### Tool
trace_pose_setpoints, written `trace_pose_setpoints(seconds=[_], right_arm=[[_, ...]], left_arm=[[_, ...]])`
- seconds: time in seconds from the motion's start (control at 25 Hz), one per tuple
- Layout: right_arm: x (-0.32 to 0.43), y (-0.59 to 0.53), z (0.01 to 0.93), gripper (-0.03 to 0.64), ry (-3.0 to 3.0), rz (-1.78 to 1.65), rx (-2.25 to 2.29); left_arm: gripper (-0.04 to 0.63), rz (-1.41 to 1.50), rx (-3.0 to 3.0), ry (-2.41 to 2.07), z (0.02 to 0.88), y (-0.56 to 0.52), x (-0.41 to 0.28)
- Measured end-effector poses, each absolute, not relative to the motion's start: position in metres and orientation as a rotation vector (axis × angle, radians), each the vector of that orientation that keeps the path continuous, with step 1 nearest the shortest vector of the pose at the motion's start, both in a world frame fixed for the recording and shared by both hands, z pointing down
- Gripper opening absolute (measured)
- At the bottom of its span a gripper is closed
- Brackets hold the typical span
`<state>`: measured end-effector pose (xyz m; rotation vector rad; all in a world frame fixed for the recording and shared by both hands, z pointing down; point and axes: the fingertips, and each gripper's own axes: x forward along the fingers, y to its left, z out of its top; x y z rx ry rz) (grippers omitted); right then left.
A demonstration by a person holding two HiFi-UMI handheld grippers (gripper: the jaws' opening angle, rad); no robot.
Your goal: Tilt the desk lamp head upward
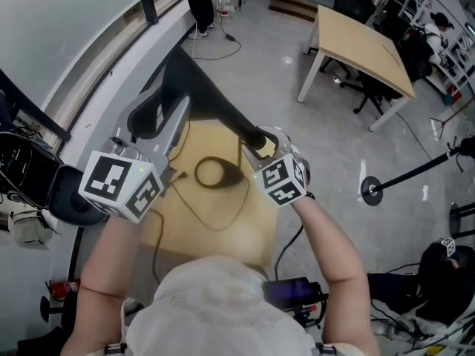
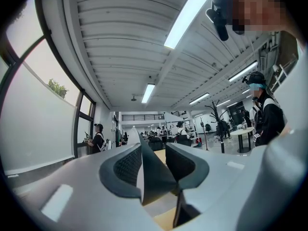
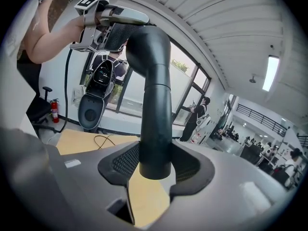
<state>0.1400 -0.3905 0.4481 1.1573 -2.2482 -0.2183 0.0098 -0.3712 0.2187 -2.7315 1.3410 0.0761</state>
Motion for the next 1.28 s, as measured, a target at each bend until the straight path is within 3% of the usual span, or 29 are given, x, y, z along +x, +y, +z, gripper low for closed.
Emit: trace_pose_setpoints(seconds=[1.0,1.28], right_arm=[[0.133,-0.391,0.448,0.215,-2.363,-0.254,1.124],[0.135,-0.386,0.444,0.268,-2.440,-0.265,1.119]], left_arm=[[0.141,0.051,-2.669,1.423,0.214,-0.371,0.014],[0.169,0.072,-2.681,1.463,0.224,-0.362,0.005]])
